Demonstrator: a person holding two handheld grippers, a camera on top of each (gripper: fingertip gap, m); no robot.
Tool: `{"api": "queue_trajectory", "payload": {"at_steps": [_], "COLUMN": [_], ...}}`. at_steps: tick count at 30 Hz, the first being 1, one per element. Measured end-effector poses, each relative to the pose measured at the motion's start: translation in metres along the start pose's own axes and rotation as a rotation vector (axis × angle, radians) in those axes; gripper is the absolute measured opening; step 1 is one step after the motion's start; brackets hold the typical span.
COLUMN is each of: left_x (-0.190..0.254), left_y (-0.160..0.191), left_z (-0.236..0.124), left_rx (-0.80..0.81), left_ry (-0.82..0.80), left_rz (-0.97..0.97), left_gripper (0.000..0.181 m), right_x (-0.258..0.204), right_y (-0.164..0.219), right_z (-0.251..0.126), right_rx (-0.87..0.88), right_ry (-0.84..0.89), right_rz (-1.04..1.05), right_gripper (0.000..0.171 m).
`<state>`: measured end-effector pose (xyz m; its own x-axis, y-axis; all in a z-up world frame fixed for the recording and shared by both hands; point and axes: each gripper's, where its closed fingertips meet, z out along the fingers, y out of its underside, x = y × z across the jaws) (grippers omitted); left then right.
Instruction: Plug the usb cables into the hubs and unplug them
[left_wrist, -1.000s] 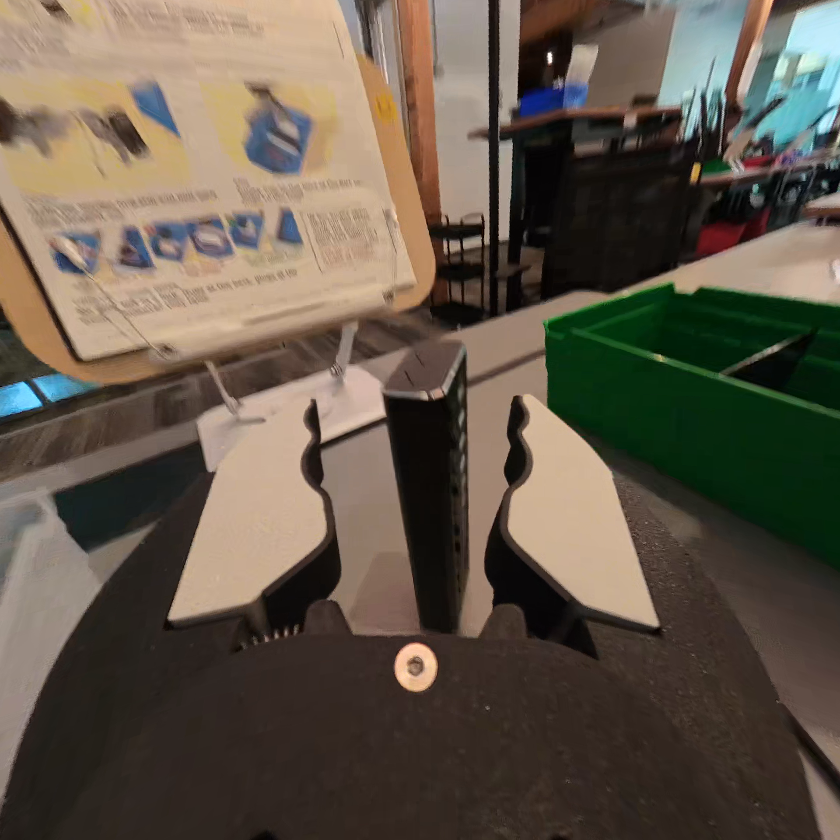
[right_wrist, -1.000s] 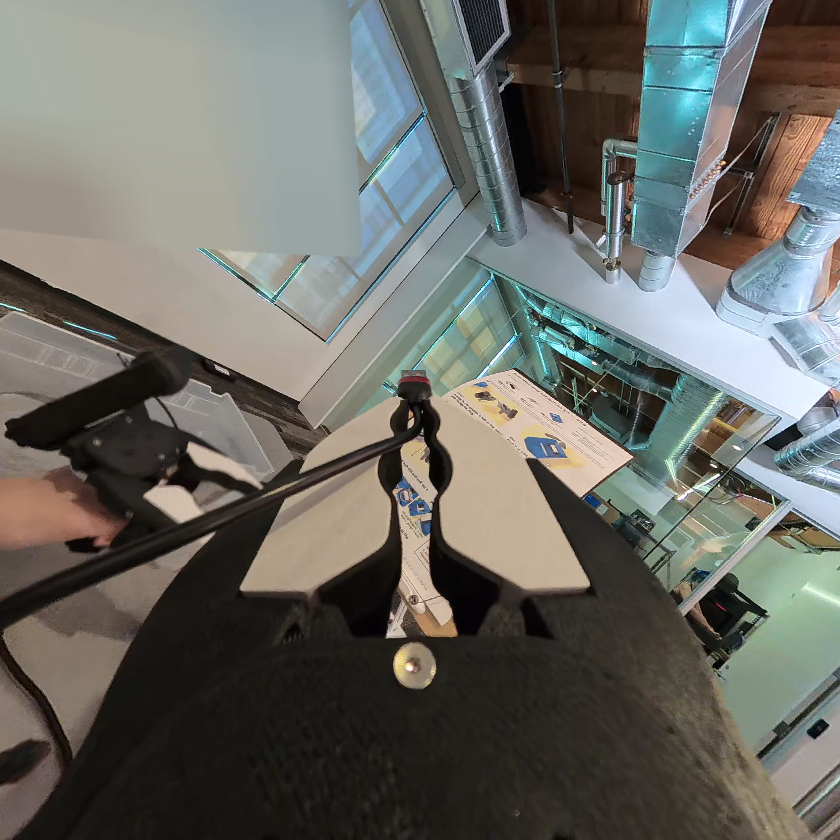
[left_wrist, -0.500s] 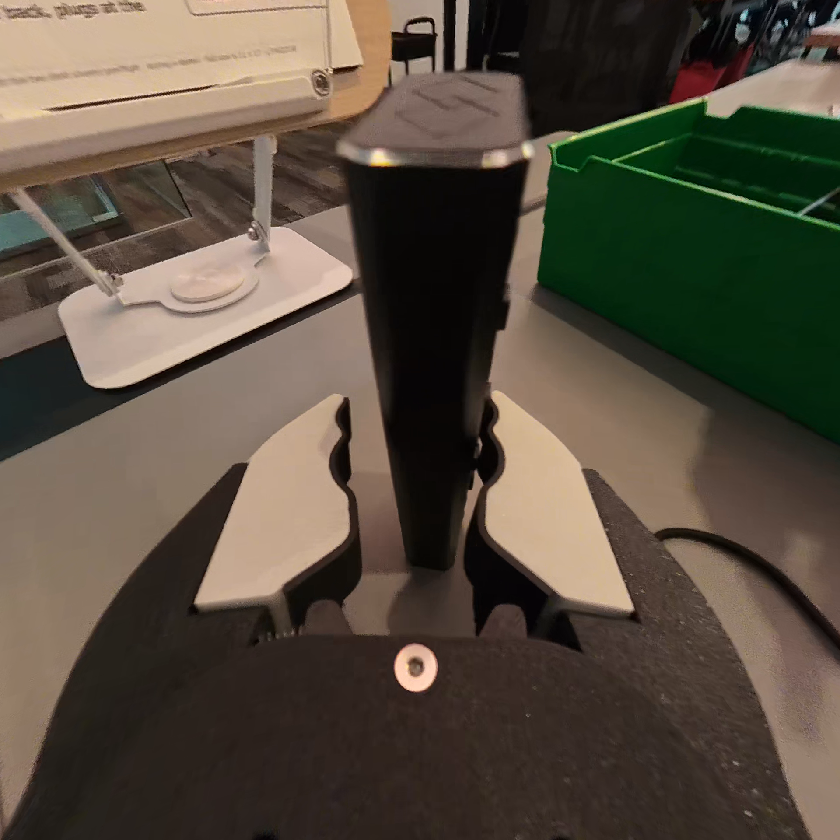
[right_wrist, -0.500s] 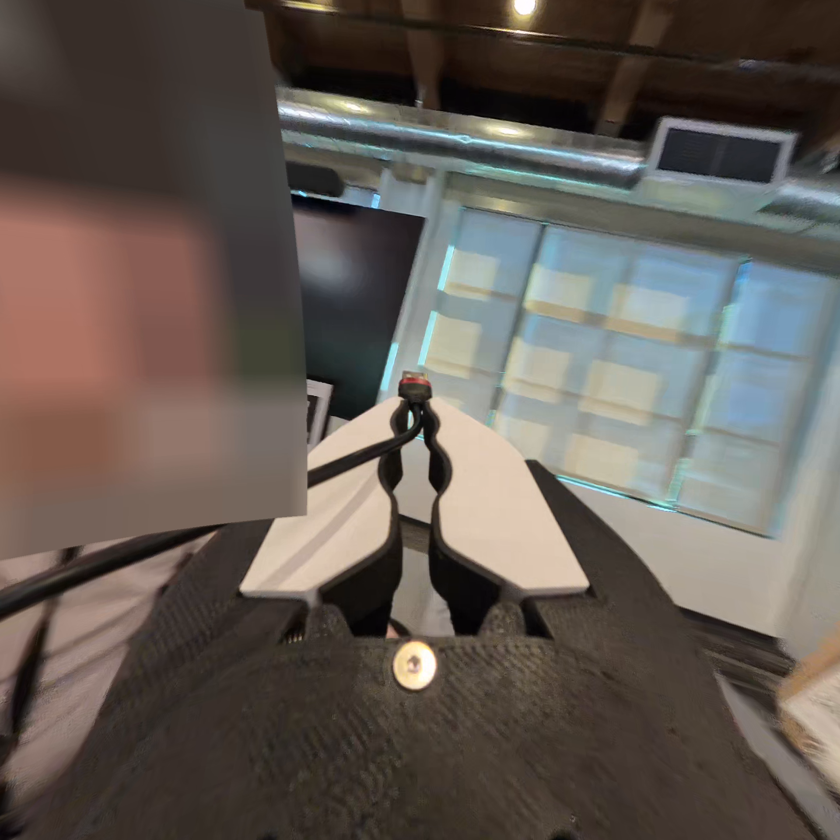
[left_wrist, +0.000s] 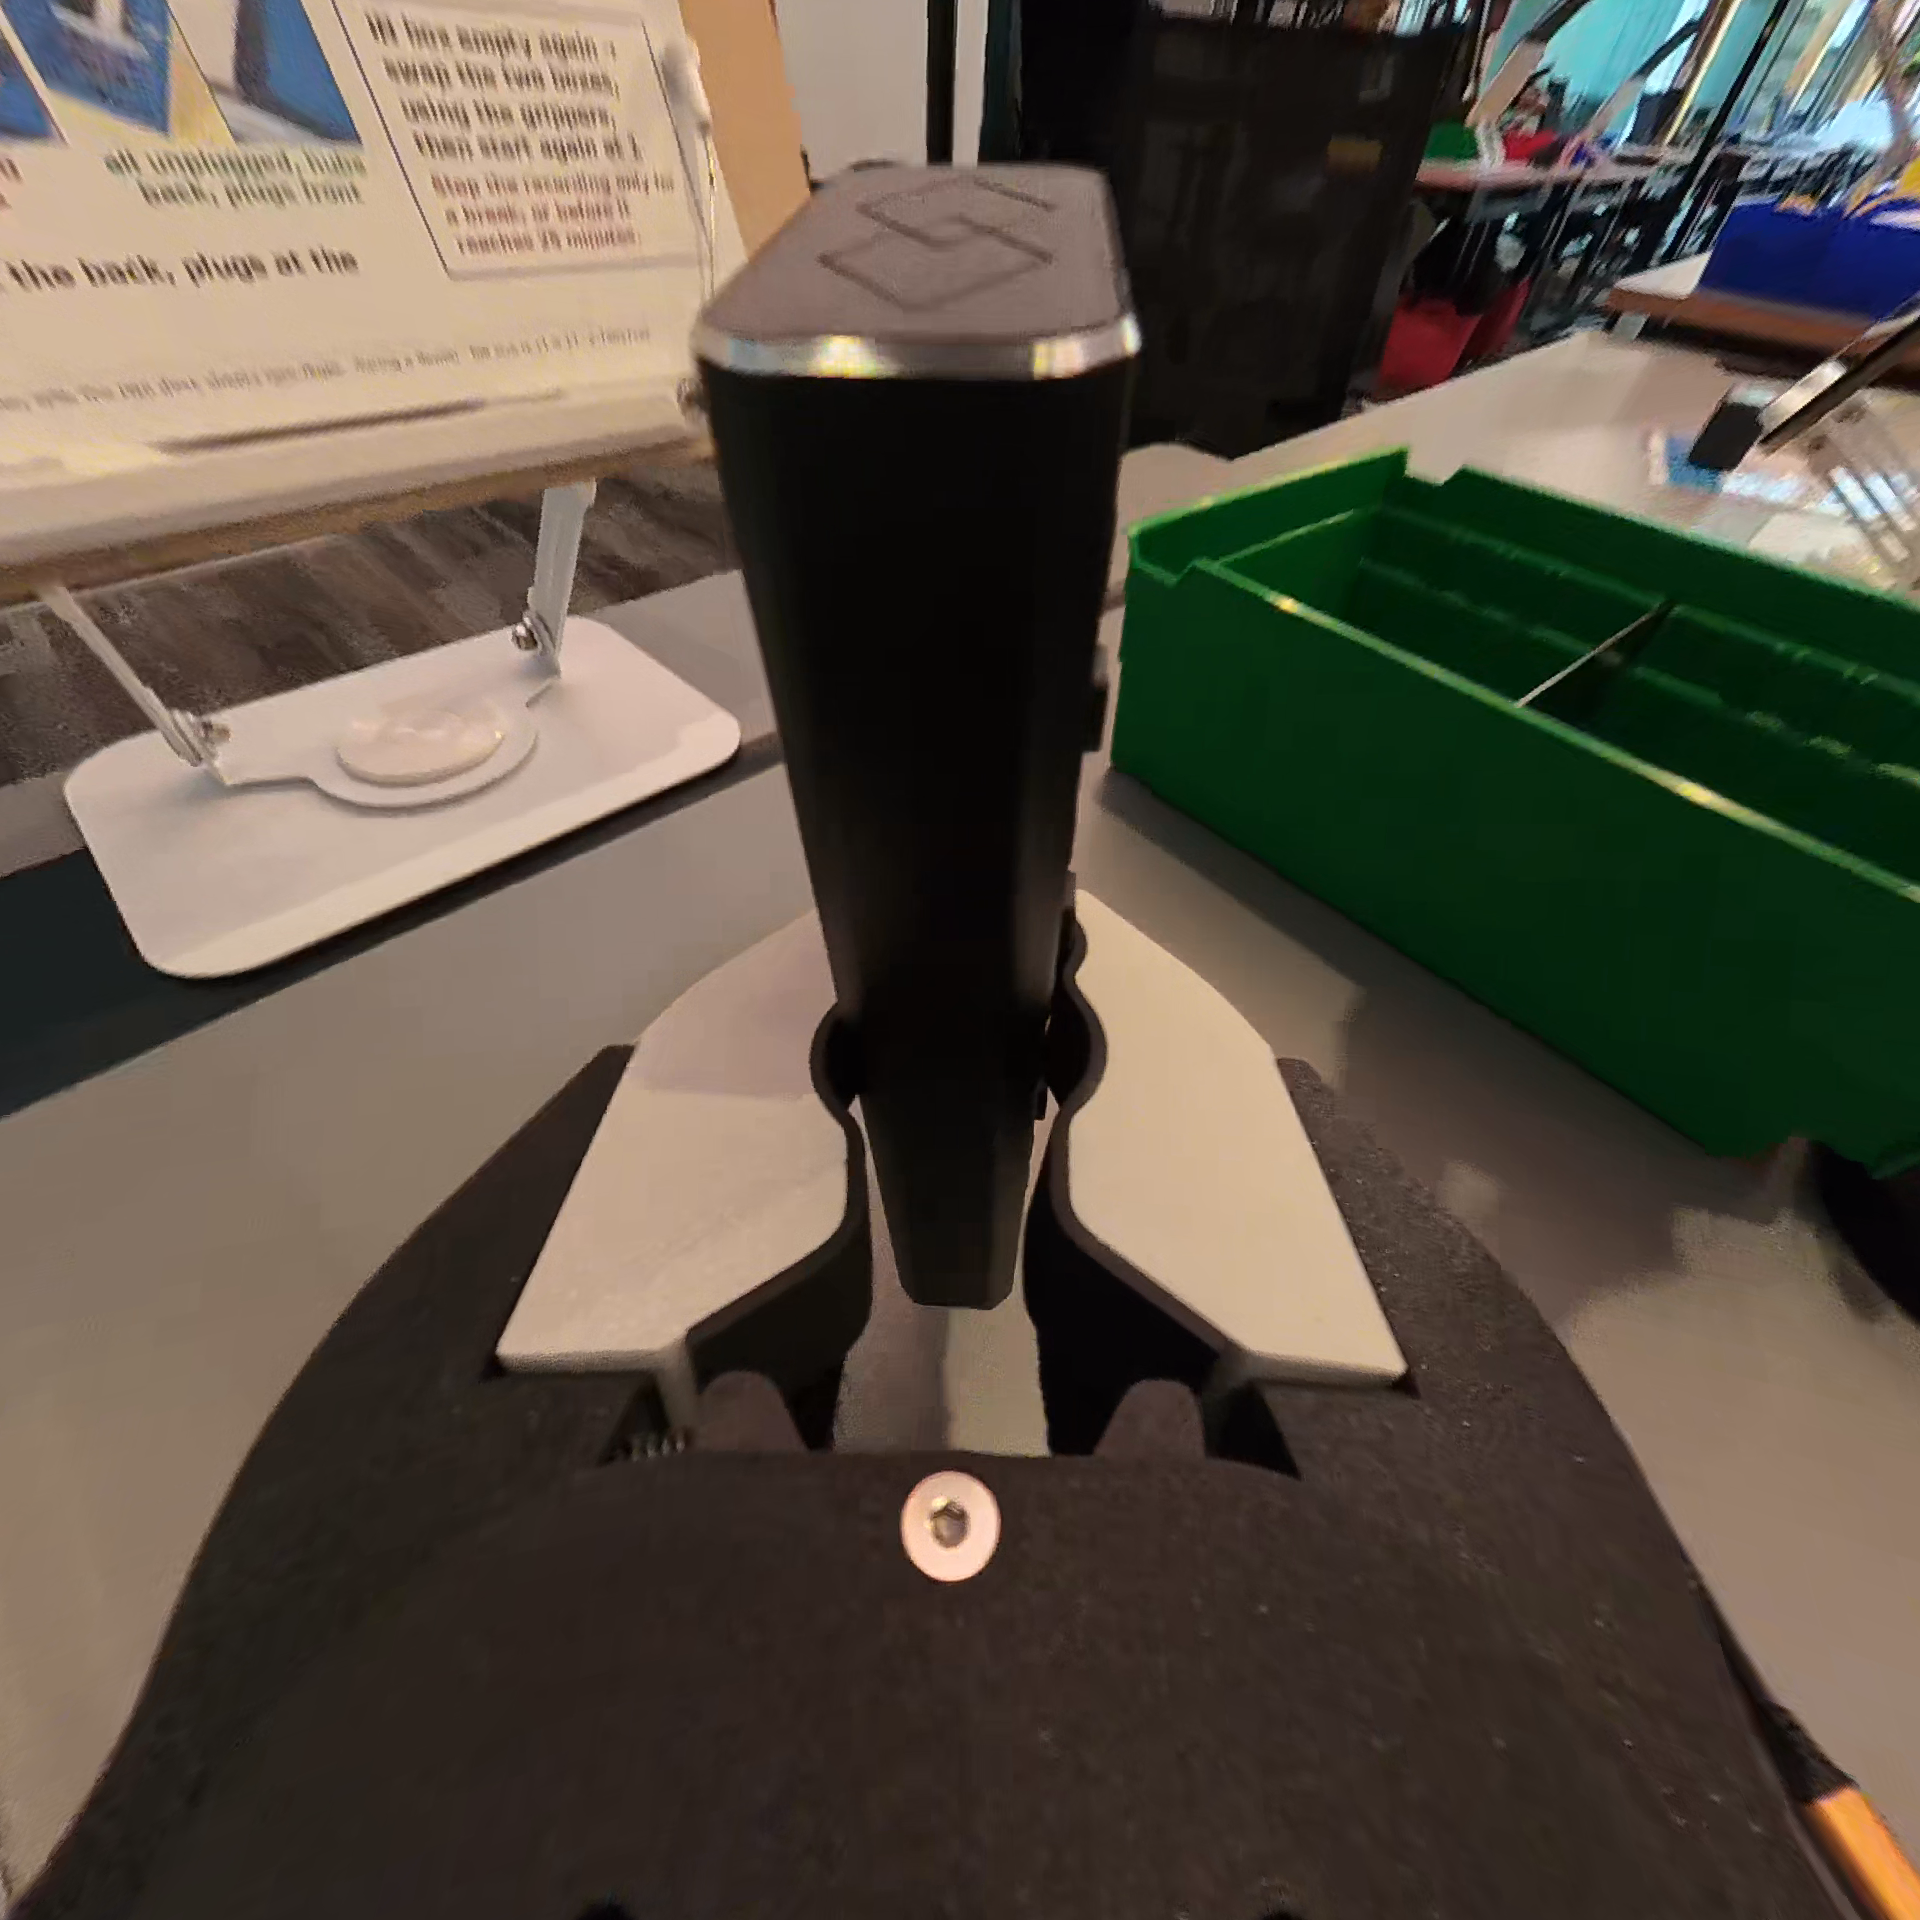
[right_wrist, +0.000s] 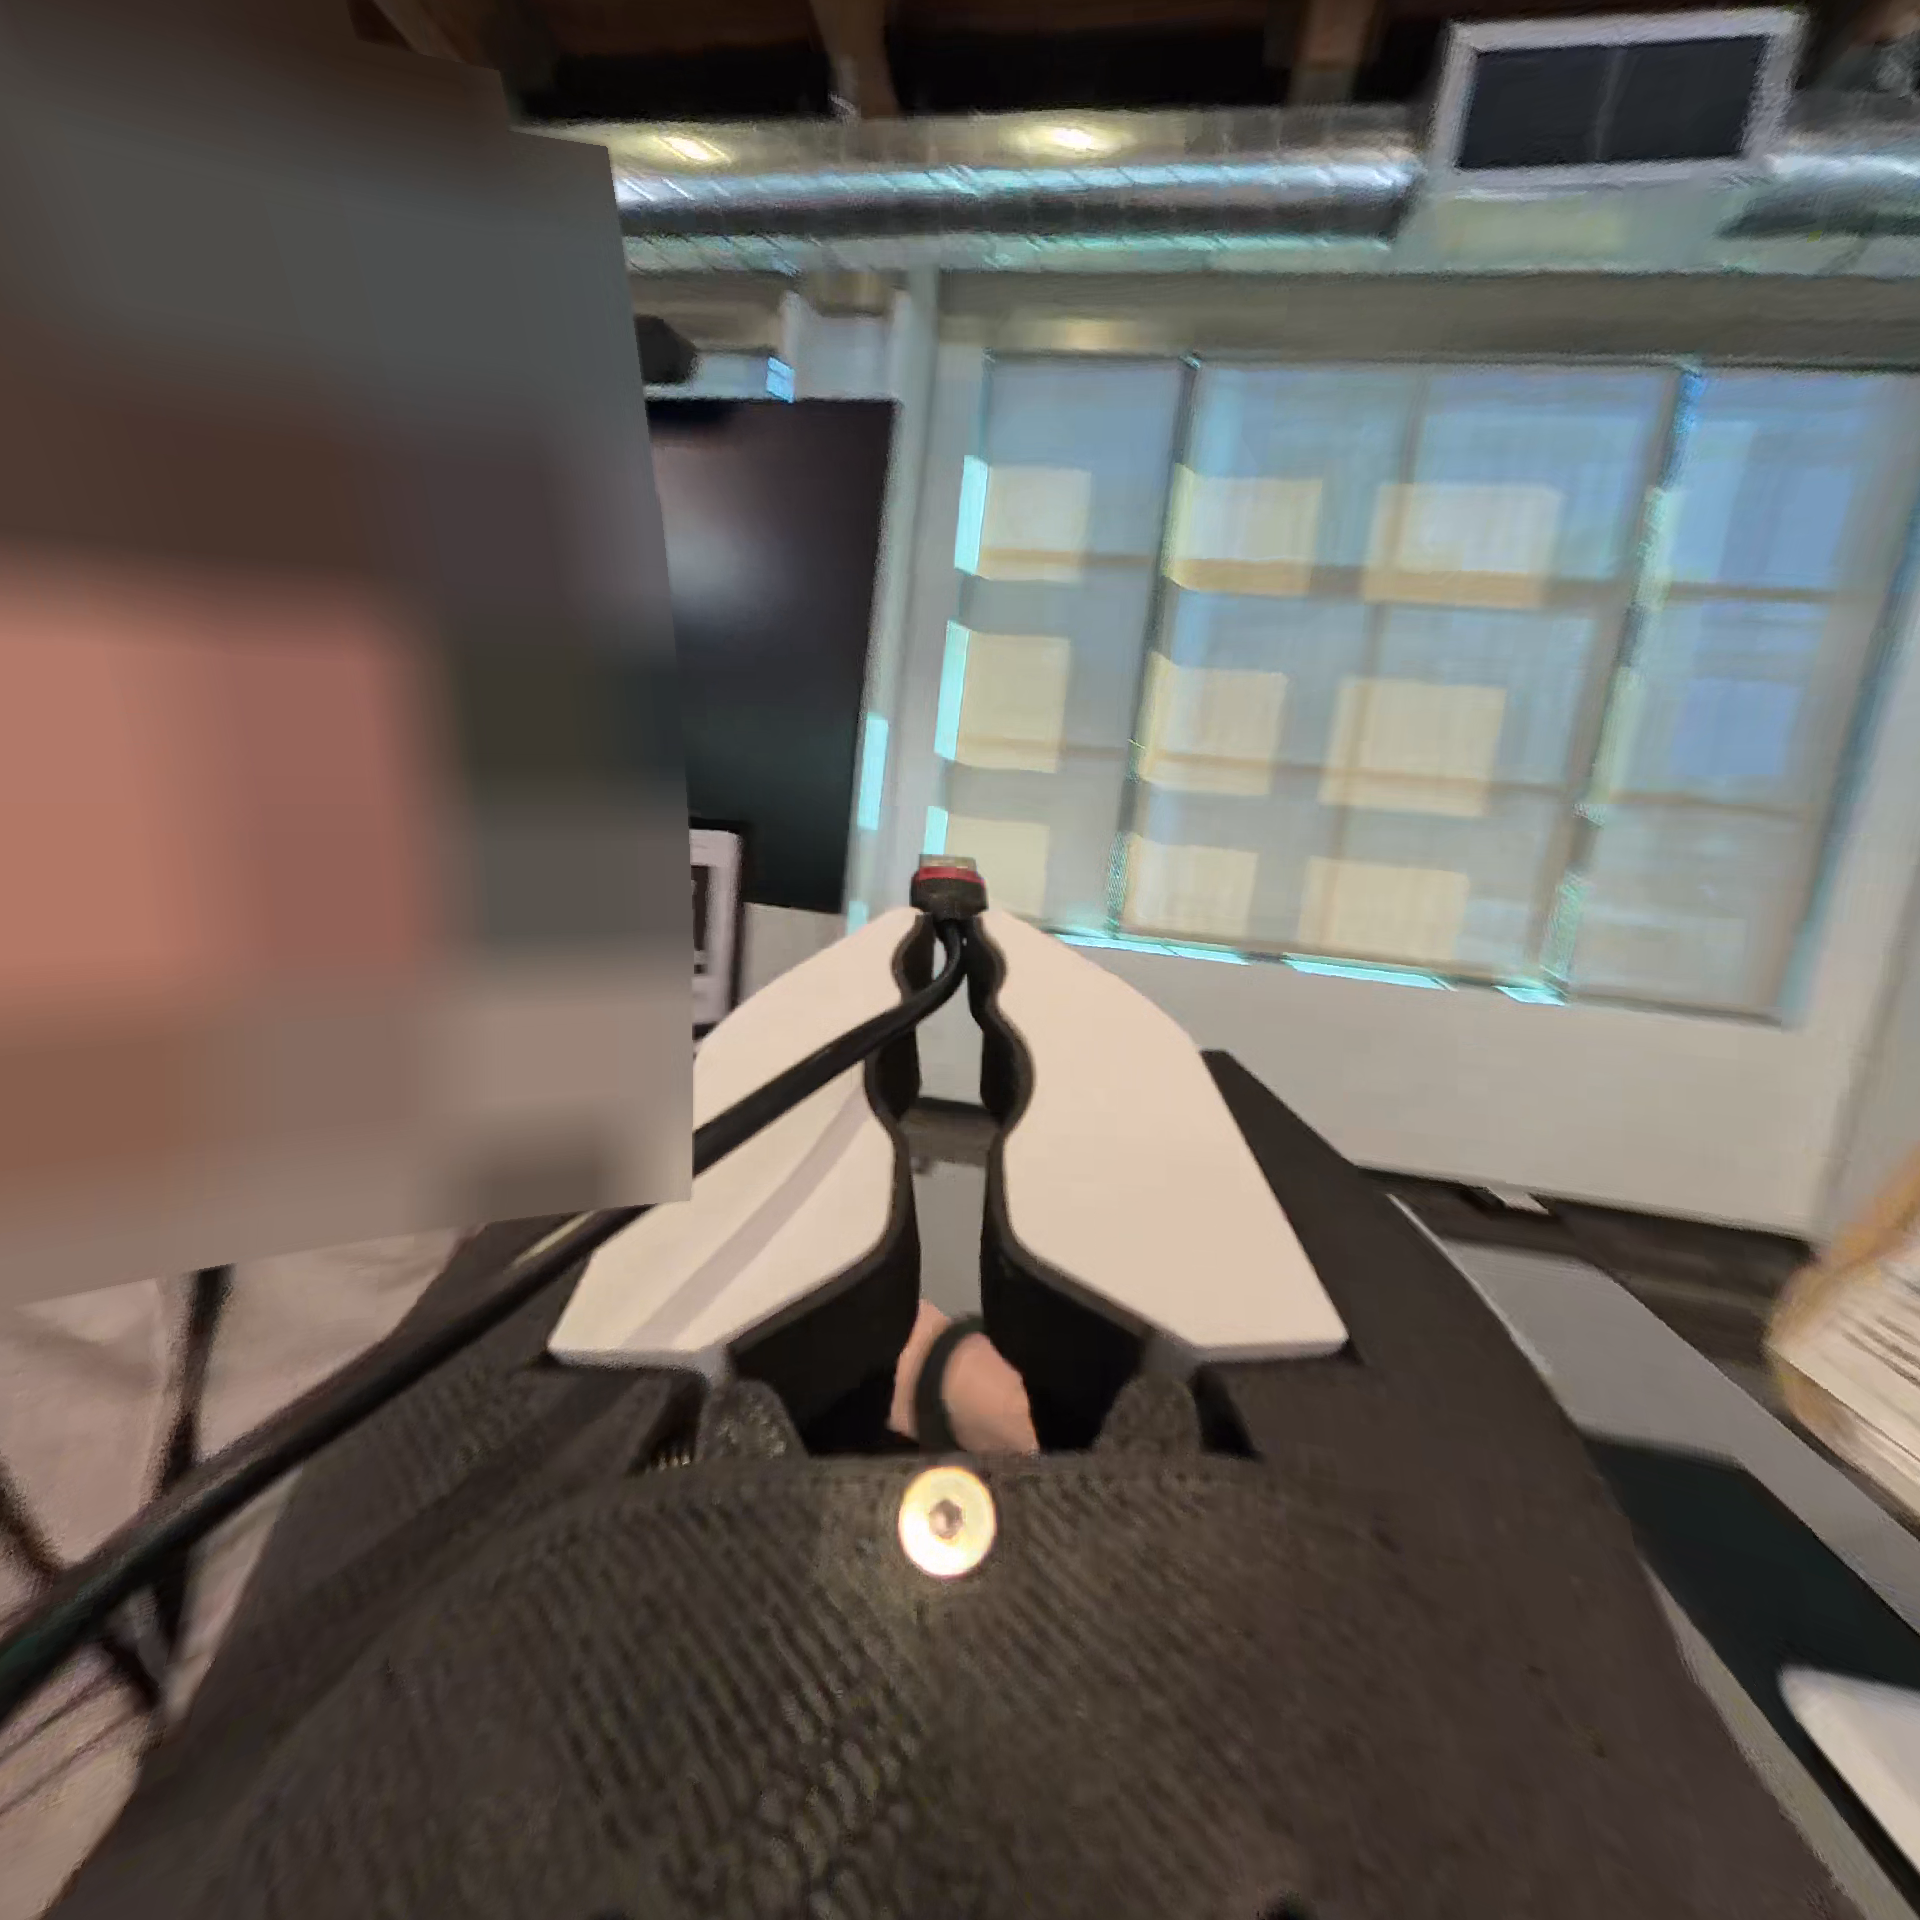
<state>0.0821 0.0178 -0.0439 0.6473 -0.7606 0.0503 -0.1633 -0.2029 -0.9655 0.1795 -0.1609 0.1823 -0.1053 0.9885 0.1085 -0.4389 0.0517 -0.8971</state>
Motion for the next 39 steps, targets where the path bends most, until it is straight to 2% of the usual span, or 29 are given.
{"api": "queue_trajectory", "payload": {"at_steps": [1,7,15,17,27,31,35,39], "left_x": [0.001,0.007,0.018,0.020,0.020,0.018,0.016,0.023], "left_y": [-0.008,-0.049,-0.053,-0.050,-0.045,-0.052,-0.057,-0.063], "left_z": [-0.004,-0.029,-0.033,-0.030,-0.026,-0.031,-0.034,-0.036], "left_rx": [0.011,0.078,0.059,0.045,0.031,0.084,0.095,0.150], "left_ry": [0.008,0.054,0.087,0.083,0.047,0.028,-0.017,0.062], "left_rz": [-0.007,-0.103,-0.111,-0.107,-0.071,-0.050,0.016,-0.069], "left_gripper": [0.031,0.031,0.031,0.031,0.031,0.031,0.031,0.031], "right_x": [0.013,0.081,0.110,0.116,0.125,0.126,0.128,0.127], "right_y": [0.007,0.046,0.108,0.123,0.130,0.128,0.123,0.122], "right_z": [0.001,0.008,0.038,0.039,0.034,0.032,0.025,0.027], "right_rx": [-0.040,-0.254,-0.511,-0.548,-0.538,-0.464,-0.432,-0.374], "right_ry": [0.083,0.546,0.785,0.824,0.911,0.928,0.941,0.910], "right_rz": [-0.013,-0.155,-0.283,-0.269,-0.275,-0.158,-0.142,-0.039], "right_gripper": [0.006,0.006,0.006,0.006,0.006,0.006,0.006,0.006]}}
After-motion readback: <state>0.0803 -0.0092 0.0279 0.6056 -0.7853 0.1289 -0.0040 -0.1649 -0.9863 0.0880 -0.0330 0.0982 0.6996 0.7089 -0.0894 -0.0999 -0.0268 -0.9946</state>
